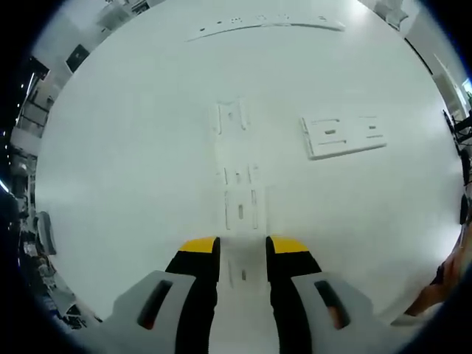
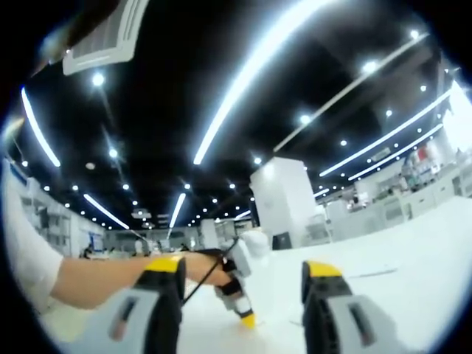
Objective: Locate the socket holder cover, grip the socket holder cover, clip it into the socket holder slot.
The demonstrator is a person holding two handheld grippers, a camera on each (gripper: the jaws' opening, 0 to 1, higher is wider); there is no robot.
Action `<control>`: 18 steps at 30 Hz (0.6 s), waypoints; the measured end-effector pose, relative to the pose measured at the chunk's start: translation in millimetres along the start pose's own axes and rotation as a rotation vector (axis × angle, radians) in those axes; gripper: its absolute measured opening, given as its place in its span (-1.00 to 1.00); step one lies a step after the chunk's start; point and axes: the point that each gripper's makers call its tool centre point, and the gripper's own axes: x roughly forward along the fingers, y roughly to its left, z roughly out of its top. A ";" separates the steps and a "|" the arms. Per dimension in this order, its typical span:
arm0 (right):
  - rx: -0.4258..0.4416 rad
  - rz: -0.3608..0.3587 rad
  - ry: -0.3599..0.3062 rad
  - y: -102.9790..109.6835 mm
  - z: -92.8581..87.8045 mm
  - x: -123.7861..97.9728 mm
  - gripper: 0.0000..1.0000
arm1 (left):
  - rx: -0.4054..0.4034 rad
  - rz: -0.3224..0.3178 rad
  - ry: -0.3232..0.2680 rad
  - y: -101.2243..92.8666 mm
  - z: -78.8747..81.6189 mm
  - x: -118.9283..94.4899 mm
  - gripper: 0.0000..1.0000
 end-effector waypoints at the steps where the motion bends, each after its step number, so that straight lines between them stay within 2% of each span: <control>1: -0.001 0.000 0.001 -0.3 -0.1 0.1 0.28 | 0.001 -0.001 0.001 0.6 1.2 0.2 -0.49; 3: 0.002 -0.002 0.000 -1.3 -0.1 0.2 0.28 | 0.002 -0.003 0.005 2.2 4.8 0.8 -0.49; 9: 0.000 -0.009 0.004 -3.8 -1.1 0.2 0.28 | 0.005 -0.009 -0.001 -2.4 0.5 2.6 -0.49; 14: -0.004 -0.015 0.008 -5.2 -2.4 0.3 0.27 | 0.011 -0.013 -0.001 3.3 10.9 3.7 -0.48; 15: -0.003 -0.014 0.010 -5.2 -2.9 0.4 0.27 | 0.008 -0.015 -0.019 4.7 16.0 3.9 -0.48; 18: -0.009 -0.019 0.014 -6.1 -3.9 0.1 0.27 | 0.016 -0.015 -0.020 5.1 17.8 4.1 -0.48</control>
